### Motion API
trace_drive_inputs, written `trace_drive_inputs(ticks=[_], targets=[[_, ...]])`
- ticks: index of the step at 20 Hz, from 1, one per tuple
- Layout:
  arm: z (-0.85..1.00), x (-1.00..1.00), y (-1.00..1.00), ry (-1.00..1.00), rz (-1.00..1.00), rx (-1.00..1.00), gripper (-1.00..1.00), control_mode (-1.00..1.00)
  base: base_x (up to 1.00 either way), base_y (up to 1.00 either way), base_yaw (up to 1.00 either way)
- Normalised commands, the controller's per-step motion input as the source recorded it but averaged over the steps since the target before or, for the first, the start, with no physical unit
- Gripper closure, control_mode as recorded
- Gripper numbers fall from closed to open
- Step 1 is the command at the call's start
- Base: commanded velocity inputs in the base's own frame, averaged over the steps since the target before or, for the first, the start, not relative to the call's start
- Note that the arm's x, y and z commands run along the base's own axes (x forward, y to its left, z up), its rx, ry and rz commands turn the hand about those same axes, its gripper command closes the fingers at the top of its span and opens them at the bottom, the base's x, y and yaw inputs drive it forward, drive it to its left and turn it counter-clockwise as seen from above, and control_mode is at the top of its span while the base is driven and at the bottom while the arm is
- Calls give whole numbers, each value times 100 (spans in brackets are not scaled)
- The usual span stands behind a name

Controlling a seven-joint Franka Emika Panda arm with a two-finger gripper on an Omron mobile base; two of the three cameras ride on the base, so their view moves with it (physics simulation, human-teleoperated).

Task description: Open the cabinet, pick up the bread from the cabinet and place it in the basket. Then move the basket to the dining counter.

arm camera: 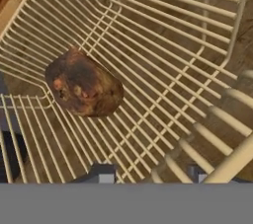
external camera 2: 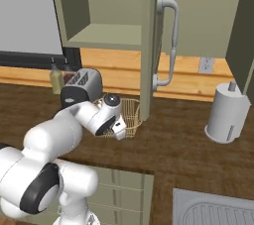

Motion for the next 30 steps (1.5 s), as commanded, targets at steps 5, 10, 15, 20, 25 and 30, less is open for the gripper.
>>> trace_drive_inputs(ticks=[5,10,15,20,25,30], targets=[[10,0,17,-10,0,7,100,-100,0,0,0],[10,0,31,-9,0,5,100,-100,0,0,0],[18,0,18,-1,0,2,100,-100,0,0,0],[22,0,2,0,1,6,100,-100,0,0,0],[28,0,0,0,1,8,100,-100,0,0,0],[18,0,16,0,2,5,100,-100,0,0,0]])
